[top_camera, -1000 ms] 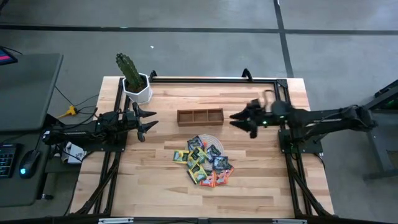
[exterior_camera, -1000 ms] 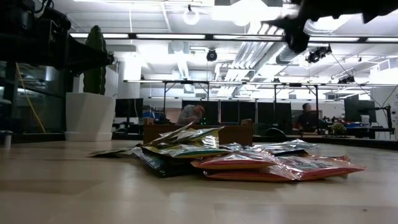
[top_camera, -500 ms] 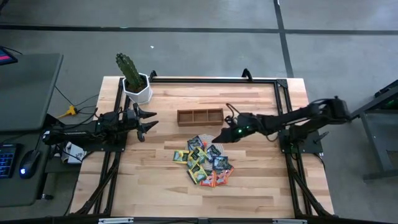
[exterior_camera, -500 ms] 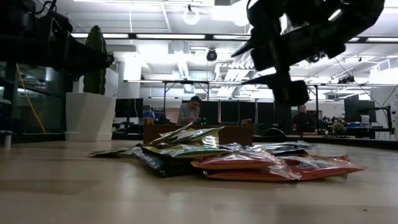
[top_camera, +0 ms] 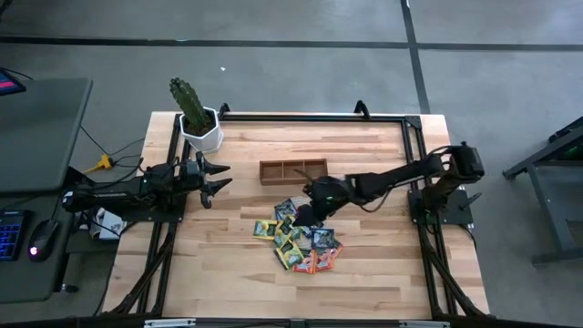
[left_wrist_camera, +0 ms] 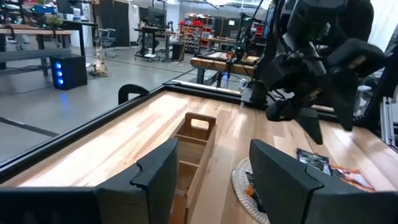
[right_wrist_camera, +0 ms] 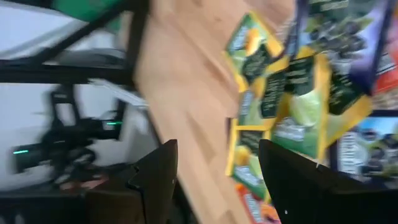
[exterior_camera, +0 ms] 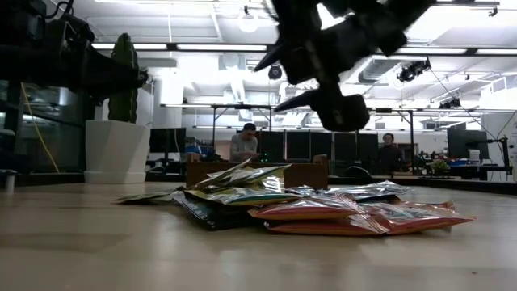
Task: Pick & Place Tea
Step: Put the yellow tea bag into the left section of the wooden organizer
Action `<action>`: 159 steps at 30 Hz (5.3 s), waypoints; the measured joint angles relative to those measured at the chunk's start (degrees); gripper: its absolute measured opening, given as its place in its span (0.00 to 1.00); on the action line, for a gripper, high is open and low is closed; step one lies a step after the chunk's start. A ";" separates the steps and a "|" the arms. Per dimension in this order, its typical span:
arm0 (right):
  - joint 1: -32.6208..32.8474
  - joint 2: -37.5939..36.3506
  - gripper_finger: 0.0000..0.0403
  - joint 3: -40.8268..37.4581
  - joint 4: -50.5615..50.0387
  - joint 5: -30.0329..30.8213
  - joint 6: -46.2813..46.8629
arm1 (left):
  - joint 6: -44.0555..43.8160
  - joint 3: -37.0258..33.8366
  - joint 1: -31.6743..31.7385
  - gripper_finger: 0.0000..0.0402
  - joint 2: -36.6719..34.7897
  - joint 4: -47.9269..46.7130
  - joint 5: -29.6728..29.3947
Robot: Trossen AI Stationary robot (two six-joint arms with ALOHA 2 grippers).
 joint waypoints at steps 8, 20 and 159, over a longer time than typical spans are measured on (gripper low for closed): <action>-0.44 7.46 0.55 10.96 -11.61 -0.25 -0.62 | 0.17 -0.01 0.01 0.48 0.02 -0.01 0.00; 0.76 10.29 0.55 11.56 -11.88 0.56 4.22 | 0.17 -0.01 0.00 0.48 0.02 -0.20 1.02; 5.25 14.39 0.55 11.53 1.74 5.44 -9.26 | -4.96 33.91 -29.67 0.48 94.57 15.23 -1.77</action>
